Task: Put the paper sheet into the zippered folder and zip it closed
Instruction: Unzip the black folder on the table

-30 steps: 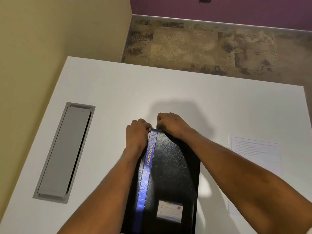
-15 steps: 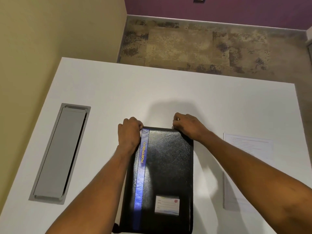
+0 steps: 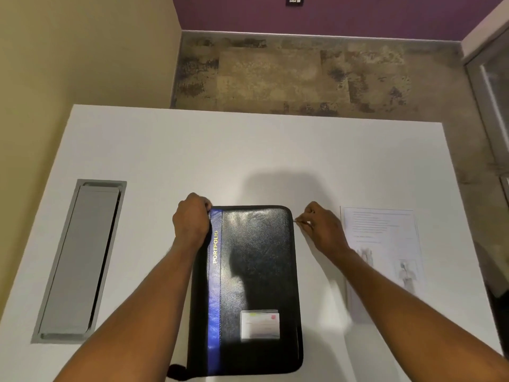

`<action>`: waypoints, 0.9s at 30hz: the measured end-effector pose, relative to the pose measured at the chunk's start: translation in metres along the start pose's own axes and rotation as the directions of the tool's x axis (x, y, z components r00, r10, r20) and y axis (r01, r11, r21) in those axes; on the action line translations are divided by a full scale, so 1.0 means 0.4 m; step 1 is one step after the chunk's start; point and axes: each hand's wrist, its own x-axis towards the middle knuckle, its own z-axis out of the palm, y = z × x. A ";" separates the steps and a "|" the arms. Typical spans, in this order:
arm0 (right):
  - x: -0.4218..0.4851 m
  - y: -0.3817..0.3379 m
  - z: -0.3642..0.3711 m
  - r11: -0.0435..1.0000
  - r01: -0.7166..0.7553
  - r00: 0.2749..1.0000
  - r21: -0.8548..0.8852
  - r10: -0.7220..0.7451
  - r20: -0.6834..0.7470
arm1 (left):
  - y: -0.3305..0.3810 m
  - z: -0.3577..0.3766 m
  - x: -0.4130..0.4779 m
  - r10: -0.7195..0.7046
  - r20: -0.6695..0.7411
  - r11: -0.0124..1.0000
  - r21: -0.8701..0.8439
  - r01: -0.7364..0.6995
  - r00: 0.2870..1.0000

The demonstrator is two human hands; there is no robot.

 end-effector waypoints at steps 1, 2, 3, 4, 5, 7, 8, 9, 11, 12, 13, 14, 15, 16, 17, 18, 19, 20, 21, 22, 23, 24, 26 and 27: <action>-0.023 -0.003 0.010 1.000 -0.015 1.000 -0.002 0.015 -0.013 | 0.001 0.002 -0.002 -0.003 0.003 1.000 0.013 0.003 1.000; -0.046 -0.008 0.018 1.000 -0.027 0.999 -0.001 0.027 -0.022 | 0.004 0.001 -0.004 -0.007 0.007 1.000 0.025 0.007 1.000; -0.069 -0.013 0.024 0.999 -0.036 0.999 -0.001 0.036 -0.027 | 0.007 -0.001 -0.006 -0.011 0.011 0.999 0.032 0.010 1.000; -0.090 -0.017 0.028 0.999 -0.041 0.999 -0.001 0.041 -0.033 | 0.011 -0.004 -0.009 -0.012 0.014 0.999 0.037 0.011 1.000; -0.110 -0.022 0.031 0.999 -0.045 0.998 -0.002 0.045 -0.036 | 0.013 -0.006 -0.010 -0.011 0.015 0.999 0.039 0.011 1.000; -0.146 -0.029 0.040 0.999 -0.053 0.998 0.007 0.053 -0.044 | 0.014 -0.006 -0.010 -0.014 0.005 0.999 0.033 0.014 1.000; -0.164 -0.031 0.046 0.998 -0.060 0.997 0.015 0.061 -0.049 | 0.015 -0.006 -0.011 -0.014 -0.005 0.999 0.031 0.015 1.000; -0.182 -0.033 0.052 0.997 -0.068 0.996 0.019 0.069 -0.051 | 0.016 -0.004 -0.011 -0.014 -0.015 0.999 0.029 0.014 1.000; -0.217 -0.036 0.064 0.996 -0.082 0.995 0.021 0.083 -0.051 | 0.016 0.000 -0.011 -0.009 -0.029 1.000 0.028 0.010 1.000; -0.234 -0.037 0.069 0.996 -0.088 0.995 0.027 0.089 -0.050 | 0.017 0.000 -0.011 -0.005 -0.029 0.999 0.034 0.006 1.000; -0.252 -0.040 0.073 0.995 -0.093 0.994 0.033 0.094 -0.049 | 0.016 0.001 -0.010 0.001 -0.028 0.999 0.043 0.000 1.000; -0.270 -0.044 0.077 0.995 -0.097 0.994 0.037 0.099 -0.049 | 0.015 0.002 -0.010 0.007 -0.030 0.999 0.051 -0.005 1.000; -0.287 -0.048 0.079 0.994 -0.105 0.993 0.041 0.107 -0.052 | 0.013 0.004 -0.008 0.013 -0.032 0.998 0.058 -0.012 0.999; -0.306 -0.054 0.081 0.993 -0.114 0.992 0.044 0.116 -0.055 | 0.014 0.004 -0.008 0.018 -0.032 0.998 0.063 -0.016 0.999; -0.325 -0.059 0.084 0.991 -0.123 0.990 0.044 0.126 -0.057 | 0.013 0.005 -0.008 0.019 -0.031 0.998 0.067 -0.017 0.999; -0.345 -0.065 0.088 0.990 -0.133 0.989 0.047 0.136 -0.059 | 0.013 0.005 -0.008 0.020 -0.031 0.997 0.071 -0.018 0.999; -0.366 -0.070 0.092 0.988 -0.144 0.987 0.055 0.148 -0.061 | 0.012 0.007 -0.006 0.021 -0.030 0.997 0.073 -0.019 0.999; -0.388 -0.075 0.096 0.986 -0.155 0.985 0.065 0.160 -0.064 | 0.012 0.007 -0.005 0.022 -0.031 0.997 0.075 -0.020 0.999; -0.410 -0.078 0.102 0.983 -0.168 0.983 0.074 0.173 -0.068 | 0.011 0.006 -0.004 0.024 -0.033 0.997 0.074 -0.021 0.999; -0.433 -0.081 0.109 0.981 -0.180 0.980 0.078 0.185 -0.072 | 0.010 0.005 -0.003 0.025 -0.034 0.997 0.070 -0.023 0.999; -0.456 -0.084 0.117 0.979 -0.191 0.978 0.073 0.197 -0.074 | 0.008 0.006 -0.001 0.024 -0.034 0.998 0.066 -0.022 0.999; -0.479 -0.086 0.128 0.976 -0.203 0.975 0.071 0.209 -0.076 | 0.007 0.006 0.000 0.021 -0.032 0.998 0.064 -0.019 0.999; -0.524 -0.092 0.151 0.968 -0.241 0.966 0.075 0.246 -0.079 | 0.007 0.006 0.001 0.016 -0.031 0.998 0.067 -0.014 0.999; -0.545 -0.096 0.163 0.962 -0.266 0.960 0.070 0.270 -0.074 | 0.008 0.007 0.001 0.013 -0.030 0.998 0.070 -0.011 0.999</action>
